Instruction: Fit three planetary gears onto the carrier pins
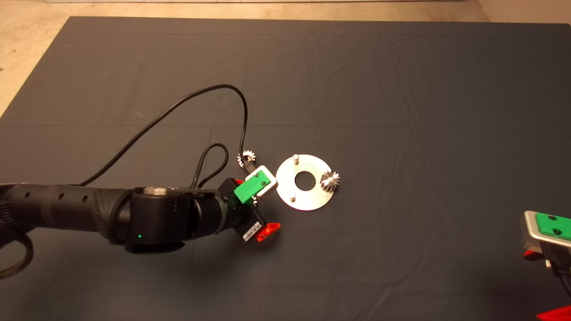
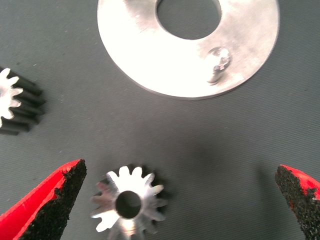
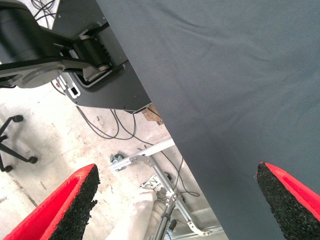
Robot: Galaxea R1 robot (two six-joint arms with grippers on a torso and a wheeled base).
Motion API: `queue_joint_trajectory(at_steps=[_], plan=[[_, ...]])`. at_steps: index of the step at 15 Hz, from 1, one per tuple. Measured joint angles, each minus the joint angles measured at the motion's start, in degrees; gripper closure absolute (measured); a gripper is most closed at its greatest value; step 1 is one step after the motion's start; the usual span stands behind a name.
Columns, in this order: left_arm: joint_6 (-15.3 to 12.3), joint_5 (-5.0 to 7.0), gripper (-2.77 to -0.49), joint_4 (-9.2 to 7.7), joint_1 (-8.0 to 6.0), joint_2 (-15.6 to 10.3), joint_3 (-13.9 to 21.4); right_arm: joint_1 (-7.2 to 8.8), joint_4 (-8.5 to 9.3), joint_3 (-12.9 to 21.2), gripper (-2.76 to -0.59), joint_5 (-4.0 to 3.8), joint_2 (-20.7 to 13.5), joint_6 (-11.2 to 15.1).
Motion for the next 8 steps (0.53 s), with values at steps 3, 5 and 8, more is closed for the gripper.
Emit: queue_joint_trajectory(at_steps=[3, 5, 8], plan=[[0.5, 0.02, -2.75, 0.04, 0.0, -0.9, -0.3, 0.0, 0.01, 0.0, -2.33, 0.0, 0.0, 0.0], [2.6, 0.02, -2.75, -0.07, 0.0, -1.0, -0.4, -0.01, 0.01, 0.0, -2.33, -0.01, -0.7, 0.0], [6.3, -0.06, -2.75, -2.72, 0.0, -1.3, -0.4, -0.01, 0.03, 0.0, -2.33, -0.01, -0.9, 0.0]])
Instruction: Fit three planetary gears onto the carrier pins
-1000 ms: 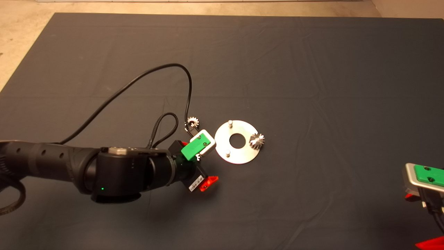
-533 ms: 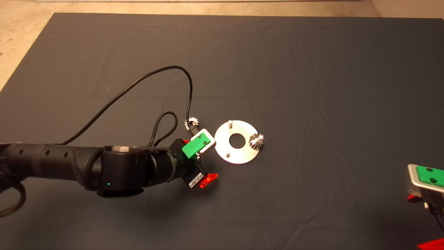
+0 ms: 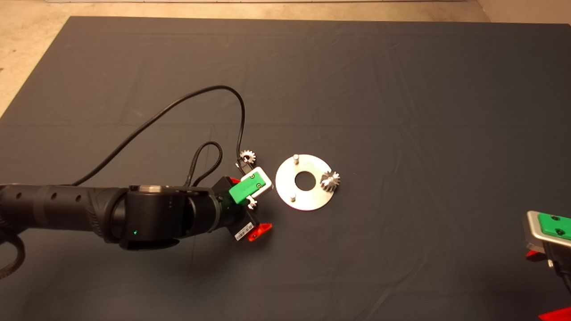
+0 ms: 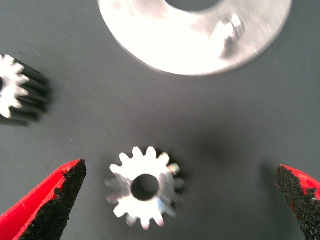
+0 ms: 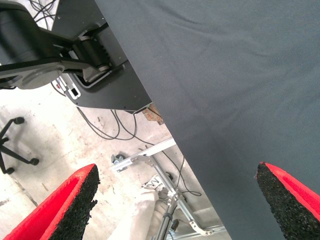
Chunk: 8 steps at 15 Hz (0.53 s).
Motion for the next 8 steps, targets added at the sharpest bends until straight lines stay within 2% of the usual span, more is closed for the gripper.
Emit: queue_joint_trajectory(at_steps=[2, 3, 8], plan=[[2.1, 0.01, -2.75, -2.71, -0.02, -0.1, 0.0, 0.0, 0.0, 0.0, -2.33, 0.01, 0.0, 0.0], [3.1, 0.15, -2.75, -3.55, -0.02, -0.1, 0.0, 0.0, 0.0, 0.0, -2.33, 0.01, 0.0, 0.0], [6.9, 0.52, -2.75, -6.45, -0.51, -0.3, -0.2, 0.0, 0.01, 0.0, -2.33, 0.02, -0.2, 0.0]])
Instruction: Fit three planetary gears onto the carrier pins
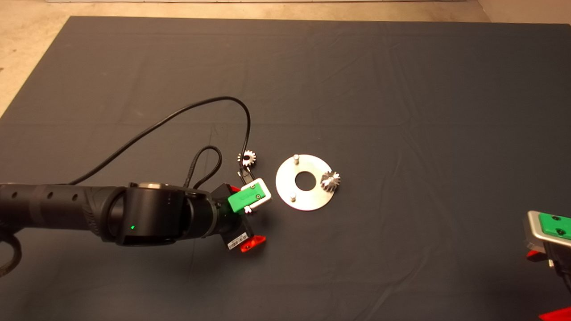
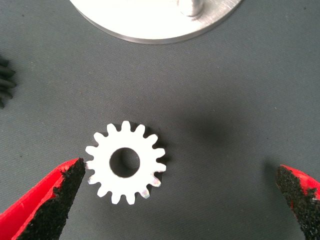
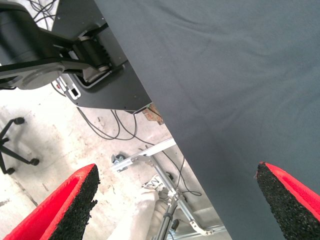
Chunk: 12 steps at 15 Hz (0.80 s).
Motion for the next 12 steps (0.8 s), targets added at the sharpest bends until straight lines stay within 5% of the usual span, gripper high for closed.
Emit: queue_joint_trajectory(at_steps=[2, 8, 12], plan=[[1.0, -0.18, -2.75, -1.66, -0.11, 0.3, -2.2, 0.01, 0.08, 0.0, -2.33, -0.01, -0.3, 0.0], [3.4, -0.85, -2.75, -1.94, -1.3, 1.4, -6.6, 0.0, 0.35, 0.1, -2.33, 0.02, -0.5, 0.0], [4.9, -1.84, -2.75, -4.13, -2.48, 2.9, -8.8, 0.01, 0.38, 0.1, -2.33, 0.0, -0.9, 0.0]])
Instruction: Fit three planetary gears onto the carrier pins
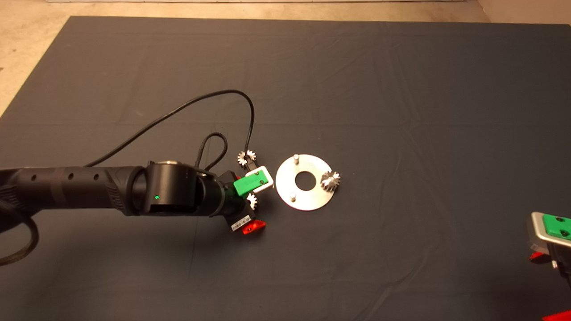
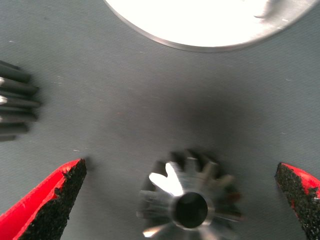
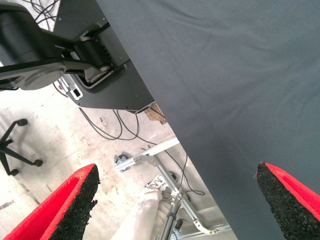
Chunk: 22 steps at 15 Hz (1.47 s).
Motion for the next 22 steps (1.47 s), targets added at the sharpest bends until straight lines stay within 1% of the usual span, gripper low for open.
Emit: queue_joint_trajectory(at_steps=[2, 3, 4, 5, 6, 8, 9, 10, 11, 13, 14, 17, 19, 22], plan=[[1.3, 0.0, -2.69, -1.8, -1.01, 0.0, -0.9, 0.0, 0.02, 0.0, -2.33, -0.04, -0.3, 0.0], [1.3, 0.02, -2.68, -2.55, -1.41, 0.0, -0.9, 0.0, 0.02, 0.0, -2.33, -0.04, -0.3, 0.0], [1.5, 0.0, -2.68, -3.65, -1.86, 0.0, -0.9, 0.0, 0.02, 0.0, -2.33, -0.04, -0.3, 0.0], [1.9, 0.02, -2.6, -4.42, -2.13, -0.1, -0.9, 0.0, 0.02, 0.0, -2.33, -0.01, -0.3, 0.0], [2.1, 0.0, -2.55, -4.72, -2.29, -0.1, -0.9, 0.0, 0.02, 0.0, -2.33, -0.01, -0.3, 0.0], [2.1, 0.02, -2.53, -5.53, -3.08, -0.4, -0.7, 0.0, 0.02, 0.0, -2.33, -0.01, -0.3, 0.0], [2.1, 0.06, -2.43, -6.17, -3.65, -0.5, -0.4, 0.0, 0.02, 0.0, -2.33, -0.01, -0.3, 0.0], [2.1, 0.02, -2.4, -6.48, -4.14, -0.5, -0.2, 0.0, 0.02, 0.0, -2.33, -0.01, -0.3, 0.0], [2.1, 0.02, -2.4, -6.59, -4.31, -0.5, -0.1, 0.0, 0.05, 0.0, -2.33, -0.01, -0.3, 0.0], [2.1, 0.02, -2.38, -6.79, -4.34, -0.5, 0.6, 0.0, 0.03, 0.0, -2.33, -0.03, -0.3, 0.0], [2.1, 0.0, -2.26, -6.85, -4.34, -0.5, 0.9, 0.02, 0.05, 0.0, -2.33, -0.01, -0.5, 0.0], [2.1, 0.01, -2.21, -6.92, -4.33, -0.5, 1.0, 0.02, 0.16, 0.0, -2.33, -0.01, -0.6, 0.0], [2.1, 0.0, -2.1, -6.92, -4.31, -0.6, 1.0, 0.02, 0.17, 0.0, -2.33, -0.01, -0.6, 0.0], [2.1, -0.27, -2.09, -6.92, -4.31, -0.9, 1.4, 0.02, 0.18, 0.0, -2.33, -0.01, -0.6, 0.0]])
